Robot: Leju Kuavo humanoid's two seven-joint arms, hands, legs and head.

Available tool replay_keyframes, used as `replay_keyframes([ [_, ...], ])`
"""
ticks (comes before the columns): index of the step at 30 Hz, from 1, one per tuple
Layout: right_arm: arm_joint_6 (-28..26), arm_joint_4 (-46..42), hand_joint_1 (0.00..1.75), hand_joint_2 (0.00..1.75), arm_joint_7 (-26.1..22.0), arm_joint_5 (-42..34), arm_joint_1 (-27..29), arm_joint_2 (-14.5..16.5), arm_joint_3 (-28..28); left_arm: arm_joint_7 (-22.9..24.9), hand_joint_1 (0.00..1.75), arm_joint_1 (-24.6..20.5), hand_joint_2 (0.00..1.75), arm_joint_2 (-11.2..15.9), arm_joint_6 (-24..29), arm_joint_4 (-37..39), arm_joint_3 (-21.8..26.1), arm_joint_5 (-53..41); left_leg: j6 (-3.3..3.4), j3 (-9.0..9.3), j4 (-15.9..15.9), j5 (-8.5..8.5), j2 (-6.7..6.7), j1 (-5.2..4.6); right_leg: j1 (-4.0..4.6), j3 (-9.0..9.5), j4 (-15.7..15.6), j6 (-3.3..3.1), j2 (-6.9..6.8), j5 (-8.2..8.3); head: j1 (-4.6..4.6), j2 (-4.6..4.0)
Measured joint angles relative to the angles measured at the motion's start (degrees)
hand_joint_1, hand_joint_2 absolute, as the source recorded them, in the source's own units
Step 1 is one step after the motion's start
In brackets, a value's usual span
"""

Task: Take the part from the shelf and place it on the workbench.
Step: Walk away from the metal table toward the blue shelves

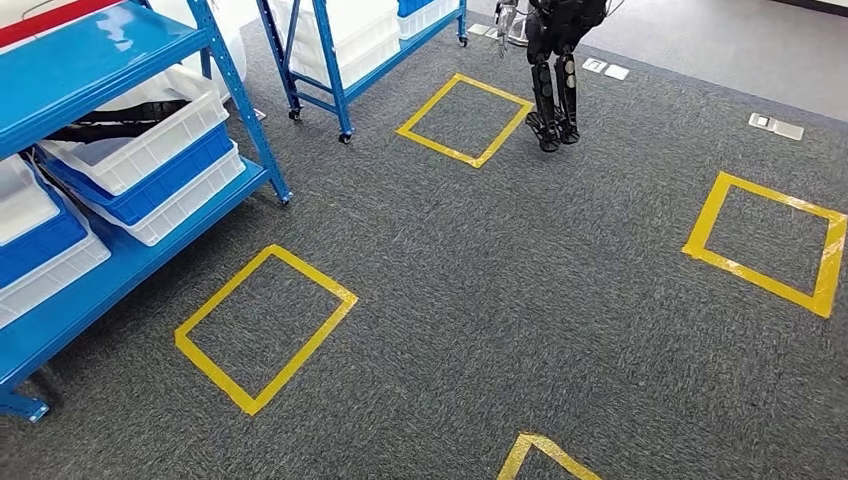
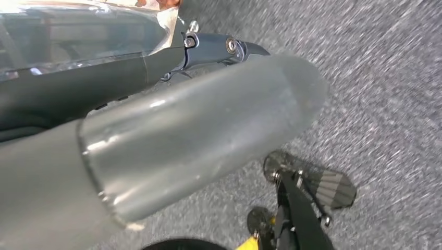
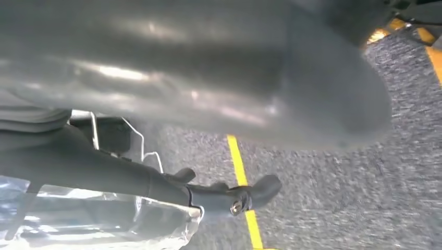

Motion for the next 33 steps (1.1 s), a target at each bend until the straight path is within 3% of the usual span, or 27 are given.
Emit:
replay_keyframes([
  [2, 0.2, 0.0, 0.00, 0.00, 0.0, 0.1, 0.1, 0.1, 0.0, 0.0, 0.00, -0.1, 0.00, 0.0, 0.0, 0.0, 0.0, 0.0, -0.36, -3.52, 7.1, -3.73, 3.07, -0.01, 0.37, -0.01, 0.0, -0.65, -1.36, -0.14, -0.40, 0.00],
  [3, 0.2, 0.0, 0.00, 0.00, 0.0, 0.0, 0.2, 0.1, 0.0, 0.0, 0.00, -0.2, 0.00, 0.0, 0.1, 0.0, 0.0, 0.0, -0.46, -5.40, 10.8, -5.19, 3.69, 0.03, 0.57, -0.03, 0.0, -0.85, -2.13, -0.24, -0.44, 0.00],
  [4, 0.2, 0.0, 0.00, 0.00, 0.0, 0.0, 0.3, 0.1, 0.0, 0.0, 0.00, -0.1, 0.00, 0.0, 0.1, 0.0, 0.0, 0.0, -0.46, -6.67, 13.3, -5.80, 3.99, 0.05, 0.75, -0.02, 0.0, -0.99, -2.91, -0.33, -0.43, 0.00],
  [5, 0.2, 0.0, 0.00, 0.00, 0.0, -0.1, 0.3, 0.1, 0.0, 0.0, 0.00, -0.1, 0.00, 0.0, 0.1, 0.0, 0.0, 0.0, -0.36, -6.79, 13.4, -5.20, 4.16, 0.05, 0.89, 0.02, 0.0, -1.10, -3.62, -0.42, -0.44, 0.00],
  [7, 0.2, 0.0, 0.00, 0.00, 0.0, -0.2, 0.2, 0.1, 0.0, 0.0, 0.00, 0.0, 0.00, 0.0, 0.2, 0.0, 0.0, -0.1, 0.15, -3.79, 7.7, -1.70, 4.95, -0.06, 1.09, 0.27, 0.0, -1.22, -4.79, -0.61, -0.44, 0.00],
  [9, 0.1, 0.0, 0.00, 0.00, 0.0, -0.1, 0.1, 0.2, 0.0, 0.0, 0.00, -0.2, 0.00, 0.1, 0.2, 0.0, 0.0, -0.1, 0.82, -0.02, 0.5, 0.74, 7.17, -0.67, 1.39, 0.58, -0.1, -1.03, -5.77, -0.88, -0.40, 0.00],
  [11, -0.1, 0.0, 0.00, 0.00, 0.0, 0.0, 0.1, 0.2, 0.0, 0.0, 0.00, -0.3, 0.00, 0.1, 0.2, 0.0, 0.0, -0.2, 1.30, 1.18, -2.1, 1.01, 8.13, -1.30, 1.56, 0.81, -0.2, -0.59, -6.76, -1.10, -0.42, 0.00],
  [13, -0.3, 0.0, 0.00, 0.00, 0.0, 0.1, 0.0, 0.2, 0.0, 0.0, 0.00, -0.3, 0.00, 0.2, 0.2, 0.0, 0.0, -0.2, 1.77, 1.34, -2.7, 1.39, 6.82, -1.25, 1.54, 1.06, -0.3, -0.06, -7.38, -1.28, -0.52, 0.00],
  [15, -0.6, -0.1, 0.00, 0.00, 0.0, 0.2, 0.0, 0.2, 0.0, 0.1, 0.00, -0.2, 0.00, 0.2, 0.2, 0.0, 0.0, -0.3, 2.32, 1.93, -3.8, 2.05, 5.59, -0.86, 1.54, 0.54, 1.5, 0.17, -5.33, -2.54, -0.48, 0.00],
  [17, -0.8, -0.1, 0.00, 0.00, 0.0, 0.2, 0.2, 0.1, 0.0, 0.1, 0.00, -0.3, 0.00, 0.2, 0.2, 0.0, 0.0, -0.3, 2.63, 2.17, -4.3, 2.43, 4.32, -0.65, 1.32, -2.41, 8.0, -0.14, -2.23, -5.62, -0.32, 0.00],
  [19, -0.8, -0.1, 0.00, 0.00, -0.1, 0.2, 0.6, -0.2, 0.0, 0.2, 0.00, -0.4, 0.00, 0.2, 0.2, 0.0, 0.0, -0.4, 2.71, 2.11, -4.3, 2.47, 2.66, -0.62, 1.02, -6.01, 15.0, 0.02, -1.16, -7.96, -0.21, 0.00],
  [20, -0.8, -0.1, 0.00, 0.00, -0.1, 0.3, 0.8, -0.3, 0.0, 0.2, 0.00, -0.4, 0.00, 0.2, 0.2, 0.0, 0.0, -0.5, 2.68, 2.15, -4.2, 2.46, 1.77, -0.59, 0.87, -6.60, 15.9, 0.48, -1.06, -7.80, -0.21, 0.00],
  [21, -0.9, -0.1, 0.00, 0.00, -0.1, 0.4, 0.9, -0.4, 0.0, 0.3, 0.00, -0.3, 0.00, 0.1, 0.2, 0.0, 0.0, -0.6, 2.59, 2.24, -4.2, 2.43, 0.89, -0.52, 0.67, -5.95, 14.1, 1.16, -0.95, -6.52, -0.20, 0.00],
  [23, -0.9, 0.0, 0.00, 0.00, -0.1, 0.9, 1.0, -0.6, 0.0, 0.3, 0.00, -0.2, 0.00, 0.0, 0.3, 0.0, 0.0, -0.6, 2.12, 2.34, -3.8, 2.20, -0.63, -0.39, 0.07, -2.59, 6.0, 2.46, 0.40, -2.74, -0.13, 0.00],
  [24, -0.9, 0.0, 0.00, 0.00, -0.1, 1.2, 1.0, -0.6, 0.0, 0.4, 0.00, -0.2, 0.00, 0.0, 0.3, 0.0, 0.0, -0.7, 1.75, 2.27, -3.5, 1.99, -1.25, -0.43, -0.12, -1.27, 2.6, 2.62, 1.15, -1.32, -0.06, 0.00],
  [26, -1.0, 0.0, 0.00, 0.00, 0.0, 1.4, 0.9, -0.7, 0.0, 0.4, 0.00, -0.2, 0.00, 0.0, 0.5, 0.0, 0.0, -0.7, 1.06, 1.95, -3.1, 1.72, -1.98, -0.53, -0.06, -0.28, 0.1, 2.01, 1.97, -0.44, -0.03, 0.00],
  [27, -1.0, 0.0, 0.00, 0.44, 0.0, 1.4, 0.9, -0.7, 0.0, 0.4, 0.00, -0.1, 0.00, 0.0, 0.5, 0.0, 0.0, -0.7, 0.78, 1.83, -3.1, 1.72, -2.30, -0.49, 0.10, -0.17, 0.1, 1.50, 1.51, -0.34, -0.08, 0.00],
  [28, -1.0, 0.0, 0.00, 0.44, 0.1, 1.5, 0.9, -0.7, 0.0, 0.4, 0.00, 0.0, 0.00, 0.0, 0.5, 0.0, 0.0, -0.7, 0.56, 1.71, -3.1, 1.66, -2.26, -0.33, 0.04, 0.00, 0.0, 1.09, 1.13, -0.23, -0.13, 0.00],
  [30, -1.0, 0.0, 0.00, 0.44, 0.4, 1.5, 0.9, -0.7, 0.0, 0.5, 0.00, 0.1, 0.00, 0.0, 0.6, 0.1, 0.0, -0.7, 0.08, 0.73, -0.9, 0.28, -0.14, -0.23, -0.15, 0.17, -0.2, 0.32, 0.36, -0.04, -0.43, 0.00],
  [31, -1.1, 0.0, 0.00, 0.00, 0.5, 1.4, 1.0, -0.7, 0.0, 0.5, 0.00, 0.0, 0.00, -0.1, 0.6, 0.1, 0.0, -0.7, -0.17, -0.61, 1.9, -1.37, 1.49, -0.19, -0.17, 0.21, -0.2, -0.02, -0.06, -0.03, -0.62, 0.00],
  [33, -1.2, 0.0, 0.00, 0.00, 0.6, 1.1, 1.2, -0.8, 0.0, 0.6, 0.00, 0.0, 0.00, -0.1, 0.6, 0.1, 0.0, -0.7, -0.58, -4.48, 9.7, -4.96, 3.65, -0.13, 0.13, 0.22, -0.2, -0.45, -0.90, -0.20, -0.90, 0.00],
])
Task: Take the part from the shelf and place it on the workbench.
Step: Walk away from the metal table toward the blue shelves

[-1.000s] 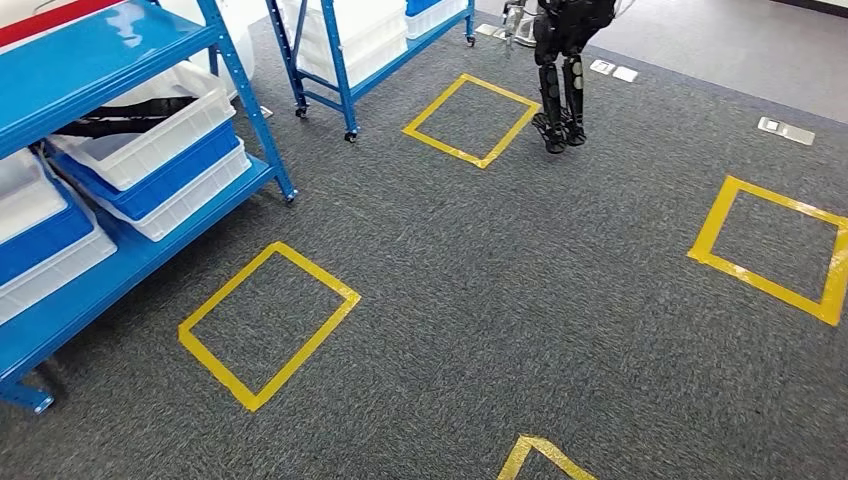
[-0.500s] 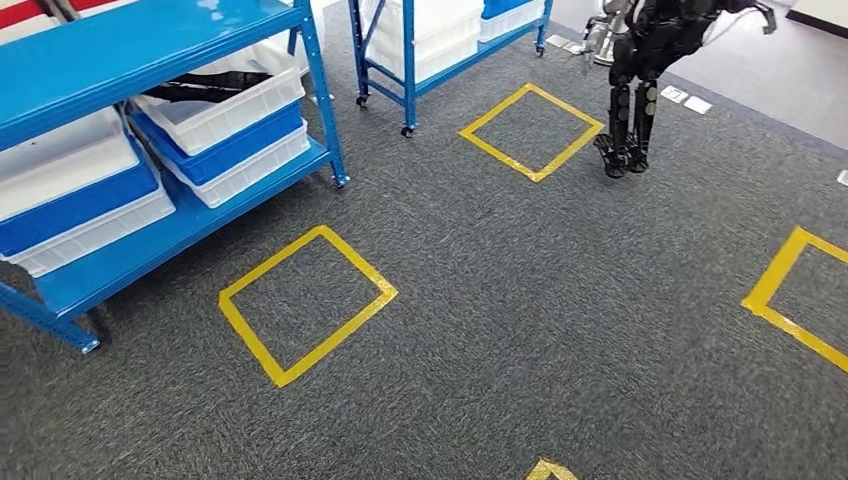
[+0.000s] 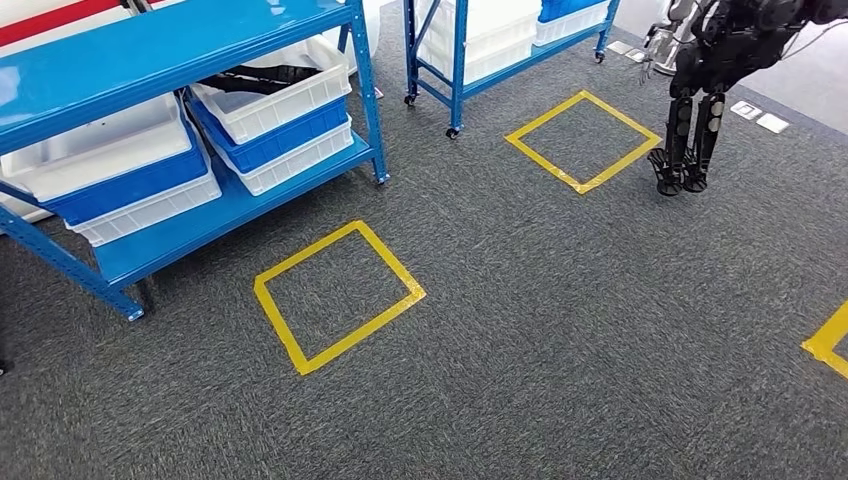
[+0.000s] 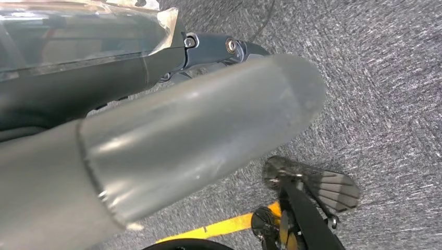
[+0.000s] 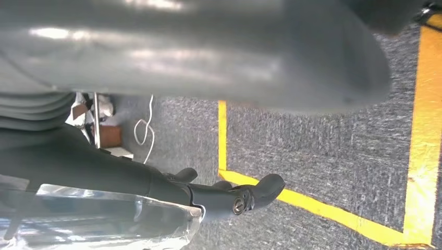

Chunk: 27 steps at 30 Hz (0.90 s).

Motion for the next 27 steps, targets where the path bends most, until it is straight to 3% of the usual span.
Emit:
replay_keyframes([
  [1, 0.0, 0.0, 0.00, 0.00, 0.1, -0.2, 0.2, -0.1, 0.0, 0.0, 0.00, 0.0, 0.00, 0.0, 0.0, 0.0, 0.0, 0.0, -0.11, -1.70, 3.2, -1.00, 0.34, 0.07, 0.12, 0.03, 0.0, -0.11, -0.43, -0.09, -0.01, 0.00],
  [2, 0.0, 0.0, 0.00, 0.00, 0.1, -0.3, 0.3, -0.1, 0.0, 0.1, 0.00, 0.0, 0.00, 0.0, 0.0, 0.0, 0.0, 0.0, -0.13, -2.49, 4.5, -0.89, 0.45, 0.12, 0.19, 0.08, 0.0, -0.18, -0.74, -0.17, -0.01, 0.00],
  [3, 0.0, 0.0, 0.00, 0.44, 0.2, -0.4, 0.3, -0.2, 0.0, 0.1, 0.00, 0.1, 0.00, 0.0, 0.0, 0.0, 0.0, 0.0, -0.06, -2.04, 3.3, 0.42, 0.51, 0.16, 0.23, 0.19, 0.0, -0.25, -0.97, -0.24, -0.02, 0.00],
  [6, 0.0, 0.0, 0.00, 1.75, 0.3, -0.3, 0.3, -0.2, 0.0, 0.1, 0.00, 0.1, 0.00, 0.0, 0.0, 0.0, 0.0, 0.1, 0.69, 3.62, -8.2, 5.92, 1.10, -0.01, 0.48, 0.64, 0.0, -0.06, -1.16, -0.60, -0.16, 0.00],
  [8, -0.1, 0.1, 0.00, 1.75, 0.4, -0.2, 0.2, -0.2, 0.0, 0.1, 0.00, 0.0, 0.00, -0.1, 0.1, 0.0, 0.0, 0.5, 0.66, 5.53, -12.0, 6.75, 1.46, -0.27, 1.06, 0.53, 0.2, 0.11, -1.20, -1.01, -0.31, 0.00],
  [11, -0.1, 0.1, 0.00, 1.75, 0.4, -0.2, 0.1, -0.2, 0.0, -0.2, 0.00, -0.1, 0.00, -0.3, 0.1, 0.0, 0.1, 1.2, 0.12, 5.75, -12.2, 6.63, 1.25, -0.71, 1.37, 0.16, 0.3, 0.07, -1.37, -1.35, -0.33, 0.00],
  [18, -0.6, 0.0, 0.00, 1.75, 0.4, -0.6, -0.5, -0.3, -0.4, -2.4, 0.00, -0.1, 0.00, -0.3, 0.4, 0.0, 1.1, 3.9, 0.86, 5.79, -12.2, 6.46, 1.16, -1.12, 1.09, 0.45, -0.2, 0.41, -1.42, -1.18, -0.34, 0.00],
  [22, -0.7, 0.0, 0.00, 1.75, 0.0, -0.6, -0.9, -0.2, -0.8, -5.1, 0.00, -0.2, 0.00, -0.3, 0.3, 0.0, 2.7, 6.6, 0.93, 5.80, -12.2, 6.42, 1.16, -1.15, 0.99, 0.49, -0.3, 0.45, -1.45, -1.16, -0.35, 0.00],
  [27, -1.5, 0.0, 0.00, 1.75, -4.0, -1.7, -1.3, -0.4, -1.6, -6.8, 0.00, -0.2, 0.00, -0.3, -0.9, 0.0, 4.9, 8.5, 0.96, 5.82, -12.2, 6.40, 1.16, -1.12, 0.98, 0.51, -0.3, 0.45, -1.45, -1.16, -0.37, 0.00],
])
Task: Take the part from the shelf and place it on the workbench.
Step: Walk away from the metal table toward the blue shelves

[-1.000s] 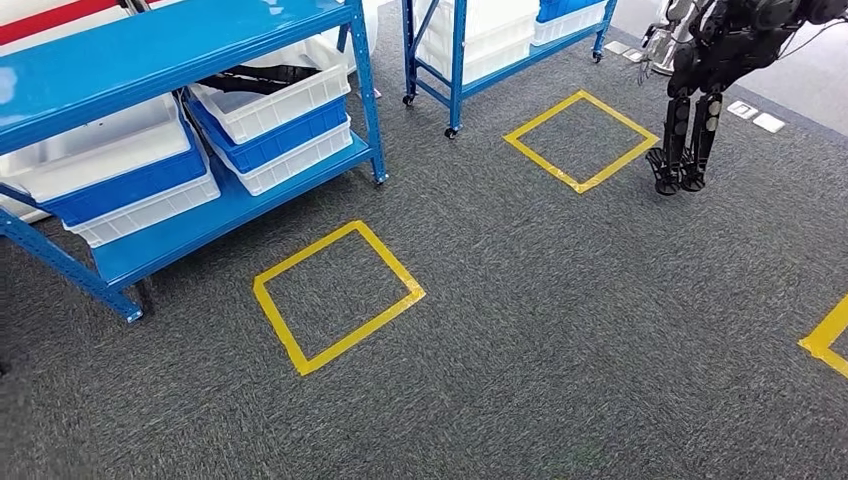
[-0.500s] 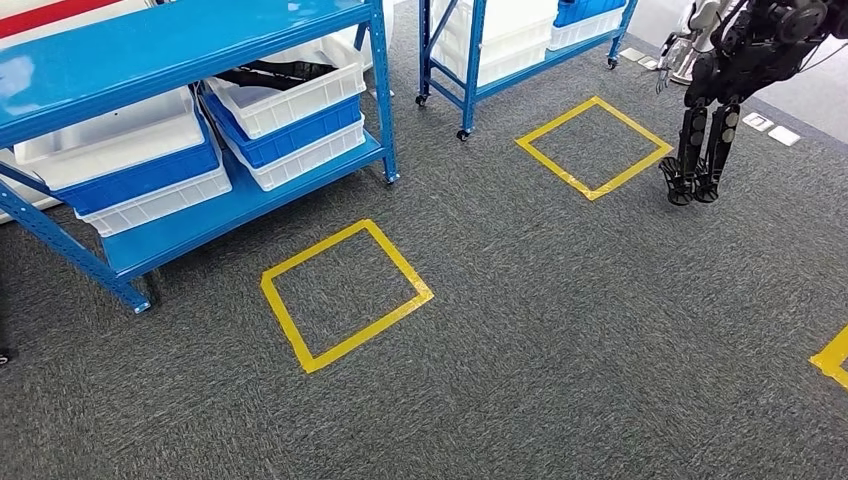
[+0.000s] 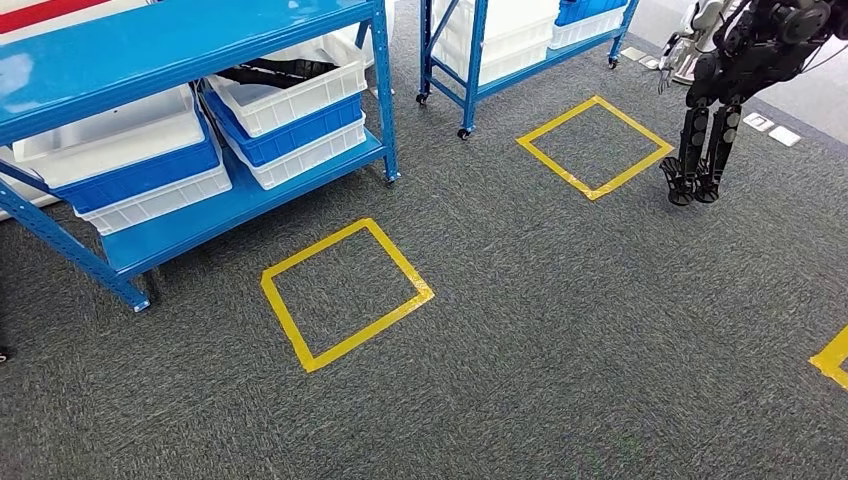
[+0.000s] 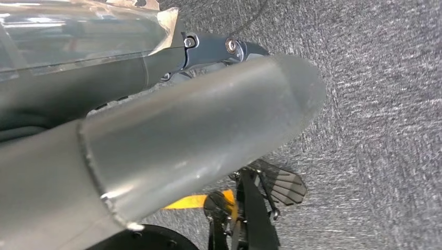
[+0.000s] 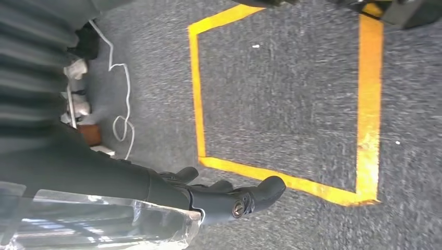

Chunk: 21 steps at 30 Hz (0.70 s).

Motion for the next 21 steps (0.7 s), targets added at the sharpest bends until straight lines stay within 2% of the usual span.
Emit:
replay_keyframes([
  [6, 0.0, -0.1, 0.00, 1.75, -2.3, -2.2, -0.5, -0.2, -1.4, -0.2, 0.00, 0.0, 0.00, 0.0, -0.5, 0.0, 1.2, 0.4, 0.00, 0.11, 0.0, 0.00, 0.00, 0.19, 0.04, 0.13, 0.0, 0.00, 0.00, 0.00, -0.01, 0.00],
  [10, 1.7, -0.1, 0.00, 1.75, -10.3, -9.9, -0.6, -0.3, -5.8, -0.3, 0.00, 0.0, 0.00, 0.0, -2.2, 0.0, 2.1, 1.6, -0.01, 0.11, 0.0, 0.01, -0.04, 0.23, 0.06, 0.41, 0.0, 0.00, 0.00, -0.01, -0.01, 0.00],
  [12, 2.7, -0.2, 0.00, 1.75, -12.6, -11.0, -0.8, -0.5, -7.6, -0.3, 0.00, 0.0, 0.00, 0.1, -3.2, 0.0, 2.6, 2.2, -0.01, 0.10, 0.0, 0.02, -0.04, 0.24, 0.08, 0.63, 0.0, -0.01, 0.01, 0.00, -0.01, 0.00],
  [21, 4.1, -0.2, 0.00, 1.75, -12.8, -9.1, -1.8, -0.5, -9.4, -0.4, 0.00, -0.2, 0.00, 0.1, -5.3, 0.0, 3.5, 2.9, -0.01, 0.21, 0.0, 0.02, -0.07, 0.29, 0.10, 0.32, 0.0, 0.00, 0.00, -0.02, 0.01, 0.00],
])
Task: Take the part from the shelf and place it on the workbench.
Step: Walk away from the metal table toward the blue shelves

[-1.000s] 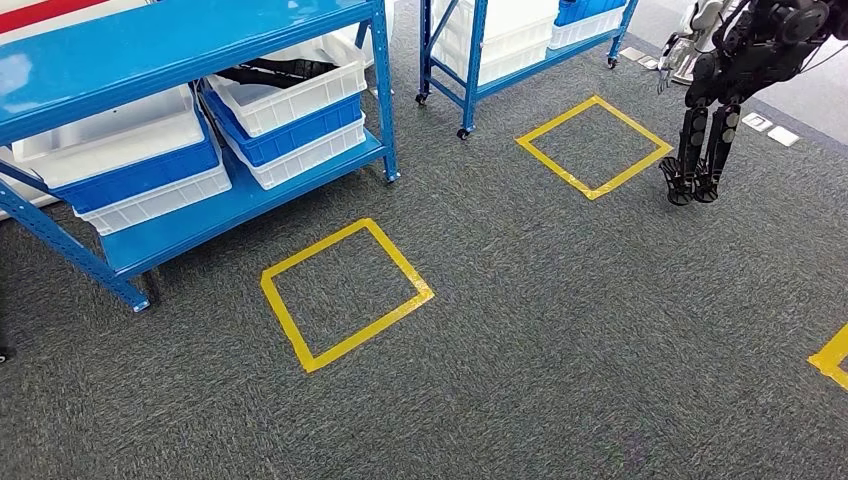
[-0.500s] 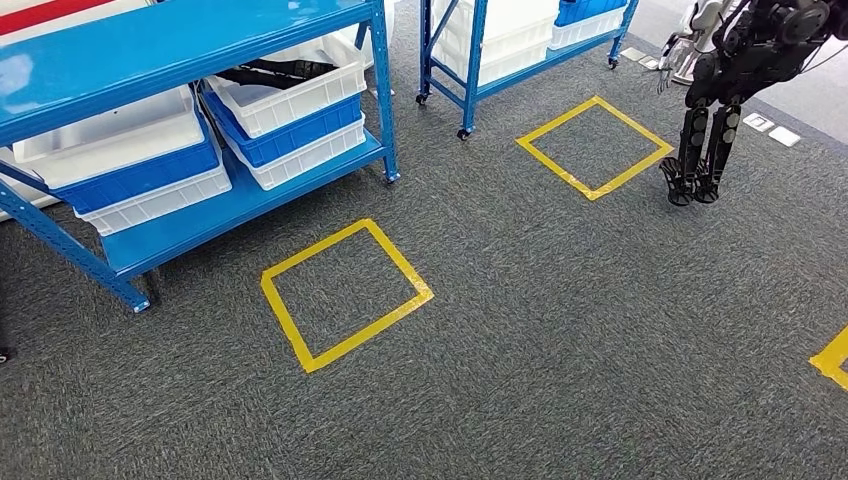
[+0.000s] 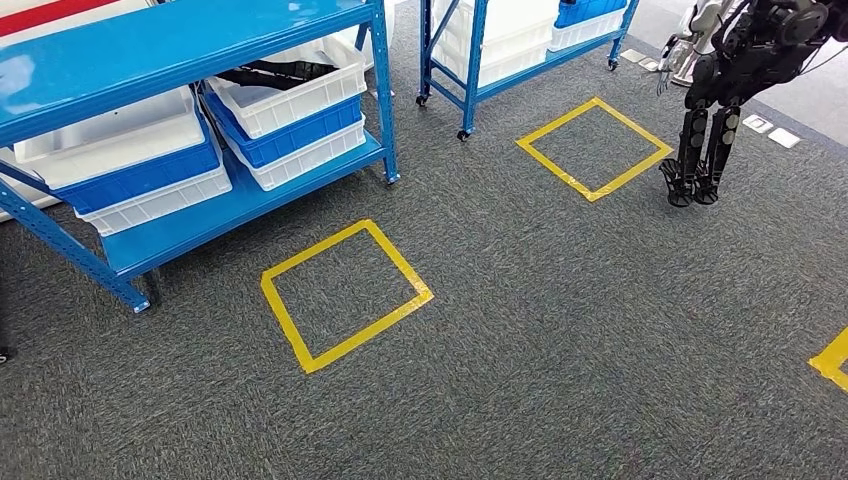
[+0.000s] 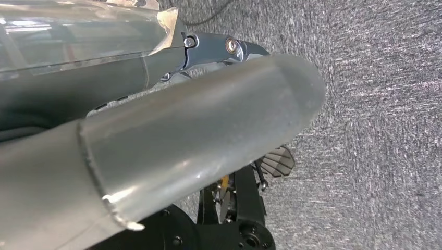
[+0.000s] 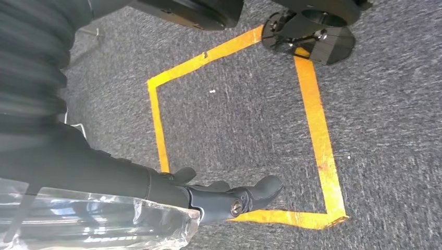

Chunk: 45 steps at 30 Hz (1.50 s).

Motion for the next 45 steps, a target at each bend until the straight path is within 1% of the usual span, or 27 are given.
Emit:
replay_keyframes([
  [8, 1.1, 0.0, 0.00, 1.75, 5.6, 1.6, 0.3, -0.2, 0.0, 0.0, 0.00, -0.1, 0.00, 0.0, -1.2, 0.0, 1.3, 1.6, 0.07, -0.05, 0.1, -0.09, 0.02, -0.05, -0.24, -0.02, -0.2, 0.10, -0.01, 0.06, 0.00, 0.00],
  [10, 1.0, 0.0, 0.00, 1.75, 7.3, 2.5, 0.3, -0.3, 0.0, 0.2, 0.00, -0.1, 0.00, 0.0, -1.2, 0.0, 1.8, 1.9, 0.82, 0.18, -0.4, -0.08, -0.09, -0.14, -0.58, 0.52, -0.9, 0.67, -0.22, 0.31, -0.09, 0.00],
  [12, 0.9, 0.0, 0.00, 1.75, 9.2, 3.5, 0.7, -0.8, 0.1, 0.4, 0.00, -0.2, 0.00, -0.1, -1.3, 0.0, 2.1, 2.0, 1.85, 1.50, -2.5, 0.76, -0.33, 0.27, -0.52, 1.07, -0.8, 1.04, -0.17, -0.02, -0.01, 0.00],
  [13, 0.9, 0.0, 0.00, 1.75, 9.9, 3.8, 1.1, -1.0, 0.1, 0.4, 0.00, -0.2, 0.00, -0.2, -1.4, 0.0, 2.2, 2.1, 2.22, 2.22, -3.6, 1.27, -0.48, 0.51, -0.41, 0.45, 0.9, 0.85, 0.20, -1.01, 0.10, 0.00],
  [14, 0.9, 0.1, 0.00, 1.75, 10.5, 4.0, 1.6, -1.3, 0.1, 0.4, 0.00, -0.3, 0.00, -0.3, -1.5, 0.0, 2.3, 2.1, 2.40, 2.69, -4.3, 1.64, -0.62, 0.77, -0.42, -1.15, 4.1, 0.55, 0.67, -2.47, 0.31, 0.00],
  [16, 0.9, 0.1, 0.00, 1.75, 11.2, 4.2, 2.4, -1.7, 0.1, 0.5, 0.00, -0.3, 0.00, -0.4, -1.6, 0.0, 2.4, 2.1, 2.48, 2.80, -4.6, 1.68, -0.89, 0.83, -0.71, -5.68, 11.8, 0.37, 1.35, -5.47, 0.51, 0.00],
  [17, 0.9, 0.1, 0.00, 1.75, 11.4, 4.4, 2.7, -1.9, 0.1, 0.5, 0.00, -0.3, 0.00, -0.5, -1.7, 0.0, 2.5, 2.1, 2.34, 2.81, -4.5, 1.58, -1.00, 0.90, -0.94, -7.24, 14.1, 0.72, 1.42, -5.90, 0.60, 0.00],
  [18, 0.9, 0.1, 0.00, 1.75, 11.5, 4.5, 2.9, -2.0, 0.1, 0.5, 0.00, -0.3, 0.00, -0.6, -1.7, 0.0, 2.5, 2.1, 2.07, 2.85, -4.4, 1.43, -1.13, 1.05, -1.25, -7.74, 14.3, 1.38, 1.44, -5.32, 0.59, 0.00],
  [19, 0.9, 0.1, 0.00, 1.75, 11.5, 4.5, 3.0, -2.1, 0.1, 0.5, 0.00, -0.3, 0.00, -0.6, -1.7, 0.0, 2.6, 2.1, 1.67, 2.89, -4.1, 1.18, -1.28, 1.31, -1.58, -6.98, 12.0, 2.25, 1.43, -3.79, 0.62, 0.00],
  [21, 0.9, 0.1, 0.00, 1.75, 11.5, 4.5, 3.1, -2.2, 0.2, 0.5, 0.00, -0.3, 0.00, -0.6, -1.7, 0.0, 2.6, 2.1, 0.28, 2.65, -2.7, 0.16, -1.61, 1.80, -2.27, -3.84, 4.7, 3.93, 1.37, -0.11, 0.78, 0.00],
  [22, 0.9, 0.2, 0.00, 1.75, 11.5, 4.5, 3.1, -2.2, 0.2, 0.5, 0.00, -0.4, 0.00, -0.5, -1.7, 0.0, 2.6, 2.1, -0.44, 2.42, -1.8, -0.53, -1.72, 1.88, -2.39, -2.73, 2.3, 3.95, 1.36, 0.95, 0.95, 0.00],
  [23, 0.8, 0.2, 0.00, 1.75, 11.6, 4.6, 3.1, -2.1, 0.2, 0.5, 0.00, -0.4, 0.00, -0.5, -1.7, -0.1, 2.6, 2.1, -0.99, 2.22, -1.1, -1.09, -1.78, 1.87, -2.40, -2.27, 1.4, 3.55, 1.36, 1.35, 1.01, 0.00],
  [24, 0.8, 0.2, 0.00, 1.75, 11.6, 4.6, 3.1, -2.1, 0.2, 0.6, 0.00, -0.4, 0.00, -0.5, -1.8, -0.1, 2.6, 2.1, -1.32, 2.12, -0.7, -1.41, -1.83, 1.83, -2.18, -2.43, 1.8, 2.80, 1.37, 1.21, 1.03, 0.00],
  [25, 0.7, 0.2, 0.00, 1.75, 11.7, 4.7, 3.1, -2.1, 0.3, 0.6, 0.00, -0.5, 0.00, -0.5, -1.9, -0.1, 2.6, 2.1, -1.44, 2.08, -0.5, -1.52, -1.84, 1.98, -2.17, -2.40, 2.0, 2.04, 1.40, 1.17, 0.93, 0.00],
  [27, 0.5, 0.2, 0.00, 1.75, 12.0, 5.1, 3.1, -2.1, 0.4, 0.6, 0.00, -0.5, 0.00, -0.5, -2.1, 0.0, 2.7, 2.0, -1.62, 1.73, 0.4, -2.11, -1.48, 2.31, -2.05, -2.42, 2.1, 1.27, 1.40, 1.20, 0.76, 0.00],
  [29, 0.1, 0.2, 0.00, 1.75, 12.2, 5.4, 3.2, -2.1, 0.5, 0.6, 0.00, -0.6, 0.00, -0.5, -2.1, 0.0, 2.7, 2.0, -1.78, -0.55, 5.2, -4.85, -0.83, 2.38, -1.84, -2.42, 2.1, 0.90, 1.37, 1.23, 0.63, 0.00],
  [31, -0.1, 0.2, 0.00, 1.75, 12.3, 5.5, 3.2, -2.1, 0.6, 0.6, 0.00, -0.6, 0.00, -0.5, -2.1, 0.0, 2.7, 2.0, -1.68, -4.70, 13.1, -8.18, -0.57, 2.27, -1.38, -2.46, 2.1, 0.66, 1.31, 1.08, 0.52, 0.00],
  [32, -0.1, 0.2, 0.00, 1.75, 12.3, 5.5, 3.2, -2.1, 0.6, 0.6, 0.00, -0.6, 0.00, -0.5, -2.1, 0.0, 2.7, 2.0, -1.43, -6.38, 15.9, -8.84, -0.57, 2.17, -1.08, -2.41, 2.1, 0.50, 1.29, 0.97, 0.51, 0.00],
  [33, -0.2, 0.2, 0.00, 1.75, 12.3, 5.6, 3.3, -2.1, 0.7, 0.6, 0.00, -0.6, 0.00, -0.5, -2.1, 0.0, 2.7, 2.0, -0.97, -7.16, 16.8, -8.34, -0.57, 1.96, -0.74, -2.28, 2.1, 0.32, 1.28, 0.85, 0.52, 0.00],
  [34, -0.2, 0.2, 0.00, 1.75, 12.3, 5.6, 3.3, -2.1, 0.7, 0.6, 0.00, -0.6, 0.00, -0.5, -2.1, 0.0, 2.7, 2.0, -0.35, -6.93, 15.6, -6.95, -0.57, 1.66, -0.42, -2.09, 2.1, 0.14, 1.28, 0.73, 0.52, 0.00],
  [36, -0.4, 0.2, 0.00, 1.75, 12.3, 5.6, 3.4, -1.9, 0.8, 0.6, 0.00, -0.7, 0.00, -0.4, -2.2, -0.1, 2.7, 2.0, 1.84, -3.88, 8.5, -2.72, -0.43, 0.51, 0.05, -1.68, 2.0, -0.23, 1.27, 0.48, 0.62, 0.00],
  [37, -0.5, 0.2, 0.00, 1.75, 12.3, 5.6, 3.4, -1.8, 0.9, 0.6, 0.00, -0.8, 0.00, -0.4, -2.2, -0.1, 2.7, 2.0, 2.92, -2.43, 5.2, -1.42, -0.12, -0.06, 0.27, -1.49, 1.9, -0.31, 1.25, 0.35, 0.81, 0.00],
  [38, -0.6, 0.2, 0.00, 1.75, 12.3, 5.6, 3.3, -1.5, 1.0, 0.5, 0.00, -0.9, 0.00, -0.2, -2.2, -0.1, 2.7, 2.0, 3.79, -1.37, 2.8, -0.67, 0.11, -0.69, 0.23, -1.40, 1.8, -0.31, 1.17, 0.27, 0.97, 0.00],
  [39, -0.7, 0.2, 0.00, 1.75, 12.4, 5.6, 3.3, -1.4, 1.0, 0.5, 0.00, -1.0, 0.00, -0.1, -2.2, -0.1, 2.7, 2.0, 4.29, -0.99, 1.9, -0.70, 0.32, -1.12, 0.02, -1.38, 1.6, -0.22, 1.06, 0.24, 1.12, 0.00],
  [42, -0.9, 0.2, 0.00, 1.75, 12.4, 5.6, 3.2, -1.1, 1.1, 0.3, 0.00, -1.0, 0.00, -0.1, -2.3, -0.1, 2.7, 1.9, 4.64, 0.40, -0.8, 0.24, 0.16, -1.16, -0.05, -1.05, 1.3, 0.14, 0.73, 0.11, 1.00, 0.00],
  [43, -0.9, 0.2, 0.00, 1.75, 12.5, 5.6, 3.2, -1.0, 1.1, 0.3, 0.00, -1.0, 0.00, -0.1, -2.3, -0.1, 2.7, 1.9, 4.71, 1.17, -2.0, 0.75, 0.11, -0.93, 0.09, -1.44, 2.3, 0.13, 0.82, -0.45, 1.03, 0.00],
  [45, -1.1, 0.2, 0.00, 1.75, 12.5, 5.7, 3.2, -1.2, 1.1, 0.3, 0.00, -1.0, 0.00, -0.1, -2.4, -0.1, 2.7, 1.9, 4.48, 2.13, -3.3, 1.23, 0.06, -0.66, 0.03, -4.05, 7.6, -0.02, 1.18, -2.62, 1.21, 0.00],
])
